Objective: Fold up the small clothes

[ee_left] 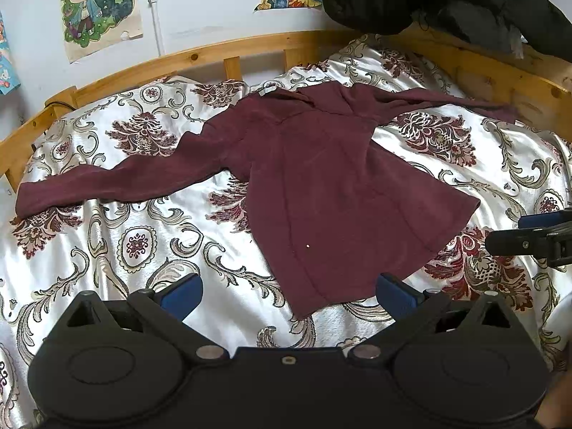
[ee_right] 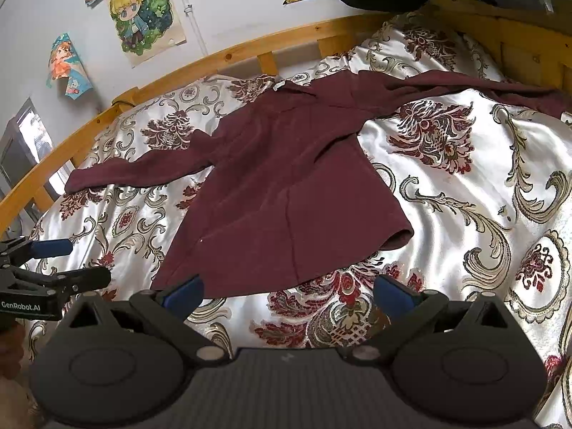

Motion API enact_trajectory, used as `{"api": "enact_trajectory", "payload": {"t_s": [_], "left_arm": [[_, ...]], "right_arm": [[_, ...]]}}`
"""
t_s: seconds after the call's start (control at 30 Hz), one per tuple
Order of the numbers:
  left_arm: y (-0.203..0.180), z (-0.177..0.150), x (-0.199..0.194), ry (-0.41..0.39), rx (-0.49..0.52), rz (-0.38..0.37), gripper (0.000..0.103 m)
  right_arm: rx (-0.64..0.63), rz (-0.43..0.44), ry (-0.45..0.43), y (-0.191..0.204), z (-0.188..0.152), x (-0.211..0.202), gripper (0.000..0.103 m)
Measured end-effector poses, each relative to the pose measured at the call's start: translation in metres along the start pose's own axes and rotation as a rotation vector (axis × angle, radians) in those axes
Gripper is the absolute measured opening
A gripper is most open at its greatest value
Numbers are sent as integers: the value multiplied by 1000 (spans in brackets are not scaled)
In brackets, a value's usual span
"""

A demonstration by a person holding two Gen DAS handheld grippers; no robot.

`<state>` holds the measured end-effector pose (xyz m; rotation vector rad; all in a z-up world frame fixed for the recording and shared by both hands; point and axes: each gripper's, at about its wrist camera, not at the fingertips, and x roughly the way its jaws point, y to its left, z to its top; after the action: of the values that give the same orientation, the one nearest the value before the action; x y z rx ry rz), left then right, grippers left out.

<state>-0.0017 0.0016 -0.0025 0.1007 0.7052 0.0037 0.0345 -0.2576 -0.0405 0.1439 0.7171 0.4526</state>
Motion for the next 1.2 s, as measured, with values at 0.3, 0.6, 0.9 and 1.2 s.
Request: {"api": "enact_trajectory", "payload": {"t_s": [0.3, 0.6, 0.9, 1.2], "left_arm": [[1, 0, 0, 2, 0, -1, 102], [1, -1, 0, 3, 1, 0, 102], [0, 0, 0, 4, 0, 1, 102], [0, 0, 0, 5, 2, 2, 102]], "right_arm": [[4, -1, 0, -1, 0, 0, 103], [14, -6, -5, -2, 0, -1, 103], [23, -8, -7, -4, 0, -2, 103], [25, -8, -7, -4, 0, -2, 103]]}}
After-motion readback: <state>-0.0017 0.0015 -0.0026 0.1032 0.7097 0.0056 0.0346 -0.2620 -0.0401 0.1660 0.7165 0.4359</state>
